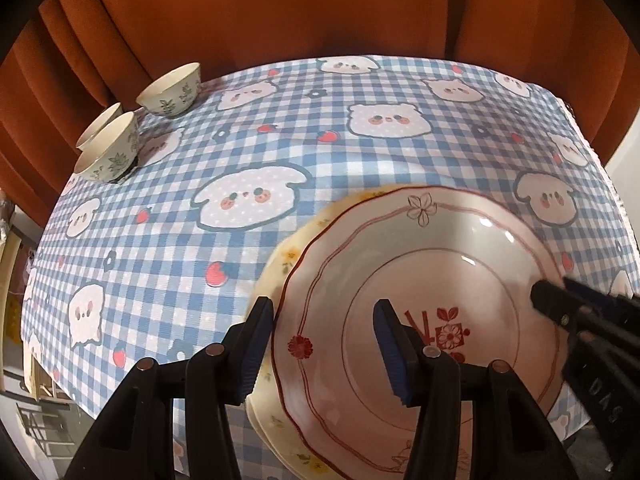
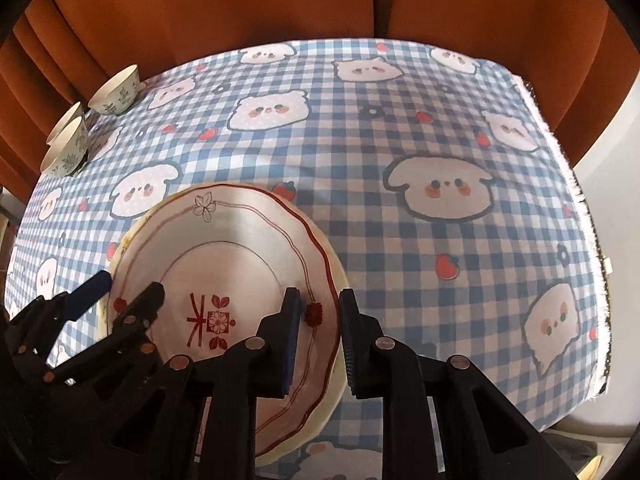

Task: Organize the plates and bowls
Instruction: 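Carry the red-rimmed plate with both grippers and lower it onto the flowered plates, then open the left gripper while the right gripper opens and both withdraw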

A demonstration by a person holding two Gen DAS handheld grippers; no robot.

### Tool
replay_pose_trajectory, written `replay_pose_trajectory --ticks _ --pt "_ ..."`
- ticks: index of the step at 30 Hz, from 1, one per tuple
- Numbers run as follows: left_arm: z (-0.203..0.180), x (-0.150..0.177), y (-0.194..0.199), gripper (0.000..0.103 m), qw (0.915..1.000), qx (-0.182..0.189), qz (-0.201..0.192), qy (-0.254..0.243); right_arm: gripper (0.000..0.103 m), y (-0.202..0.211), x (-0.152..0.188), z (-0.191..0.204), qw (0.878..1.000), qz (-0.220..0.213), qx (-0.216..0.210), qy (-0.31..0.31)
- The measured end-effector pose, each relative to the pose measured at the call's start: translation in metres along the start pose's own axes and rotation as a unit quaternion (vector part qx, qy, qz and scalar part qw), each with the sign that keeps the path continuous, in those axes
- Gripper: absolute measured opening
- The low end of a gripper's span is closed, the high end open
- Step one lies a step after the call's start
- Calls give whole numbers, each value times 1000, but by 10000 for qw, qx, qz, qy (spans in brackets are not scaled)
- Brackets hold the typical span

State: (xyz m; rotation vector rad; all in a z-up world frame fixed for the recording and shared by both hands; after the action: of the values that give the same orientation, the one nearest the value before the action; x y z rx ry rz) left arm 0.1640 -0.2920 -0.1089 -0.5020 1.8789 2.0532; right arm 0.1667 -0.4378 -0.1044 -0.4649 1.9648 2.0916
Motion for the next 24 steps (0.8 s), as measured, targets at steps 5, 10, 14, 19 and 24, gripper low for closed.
replay_pose_trajectory --ticks 5,10,14,19,24 --pt "2 1 0 53 10000 -41 -16 9 24 -4 -1 5 10000 9 -20 72" --pt "3 3 -4 58 9999 55 110 16 29 -6 0 13 9996 -37 197 210" --pt "5 3 -4 69 9998 120 146 -32 37 -6 -1 12 9996 -25 201 186" --pt "17 1 -3 71 9995 282 162 -40 57 1 -5 17 9996 -130 260 74" --pt "44 -4 0 75 9989 453 123 -14 57 7 -10 37 9995 -182 261 -43"
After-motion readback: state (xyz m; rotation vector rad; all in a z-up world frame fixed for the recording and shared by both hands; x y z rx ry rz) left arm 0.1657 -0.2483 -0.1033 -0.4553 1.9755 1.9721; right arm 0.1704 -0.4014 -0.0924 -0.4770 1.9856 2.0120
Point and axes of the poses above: each gripper's, at about its wrist camera, not at the fingertips, and y roughly against the way its jaws point, z to its left, x to its underside, the point moved 3 cm from there along -y, roughly the way its jaws point
